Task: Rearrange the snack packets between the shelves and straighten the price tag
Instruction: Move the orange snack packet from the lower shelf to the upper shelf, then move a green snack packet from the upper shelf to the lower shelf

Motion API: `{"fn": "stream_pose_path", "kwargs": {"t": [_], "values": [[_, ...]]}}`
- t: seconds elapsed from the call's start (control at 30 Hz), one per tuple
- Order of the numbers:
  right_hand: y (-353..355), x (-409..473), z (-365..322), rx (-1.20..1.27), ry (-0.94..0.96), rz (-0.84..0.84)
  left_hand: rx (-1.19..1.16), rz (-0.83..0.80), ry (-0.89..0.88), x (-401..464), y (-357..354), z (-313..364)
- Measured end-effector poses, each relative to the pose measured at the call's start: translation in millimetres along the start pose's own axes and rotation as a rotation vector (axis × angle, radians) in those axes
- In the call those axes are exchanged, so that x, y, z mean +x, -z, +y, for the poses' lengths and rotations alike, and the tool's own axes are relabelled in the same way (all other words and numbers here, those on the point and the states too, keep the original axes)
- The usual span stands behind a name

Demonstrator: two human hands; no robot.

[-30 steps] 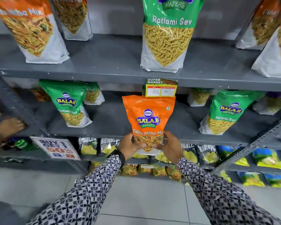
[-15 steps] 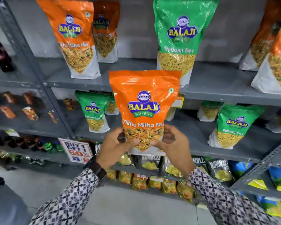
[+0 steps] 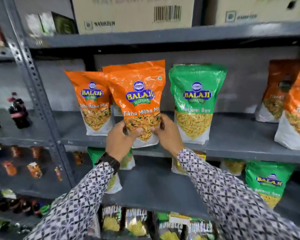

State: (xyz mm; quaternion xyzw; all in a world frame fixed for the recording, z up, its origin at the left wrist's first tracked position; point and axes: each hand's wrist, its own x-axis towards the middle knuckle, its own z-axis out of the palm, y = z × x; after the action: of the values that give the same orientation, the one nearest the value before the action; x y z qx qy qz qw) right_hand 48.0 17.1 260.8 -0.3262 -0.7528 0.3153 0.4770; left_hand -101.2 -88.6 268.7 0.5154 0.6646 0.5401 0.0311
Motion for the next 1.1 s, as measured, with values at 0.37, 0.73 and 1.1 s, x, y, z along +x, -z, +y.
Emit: {"fn": "stream_pose_path", "kwargs": {"t": [0.37, 0.73, 1.1], "values": [[-13.6, 23.5, 19.4, -0.084, -0.021, -0.032, -0.084, -0.040, 0.033, 42.1, -33.0, -36.2], [78.9, -32.4, 33.5, -0.166, 0.243, 0.593, -0.128, 0.015, -0.214, 13.3, -81.5, 18.4], [135.2, -25.1, 67.0, -0.018, -0.120, 0.259, -0.432, -0.374, 0.101, 27.4, -145.4, 47.9]]}}
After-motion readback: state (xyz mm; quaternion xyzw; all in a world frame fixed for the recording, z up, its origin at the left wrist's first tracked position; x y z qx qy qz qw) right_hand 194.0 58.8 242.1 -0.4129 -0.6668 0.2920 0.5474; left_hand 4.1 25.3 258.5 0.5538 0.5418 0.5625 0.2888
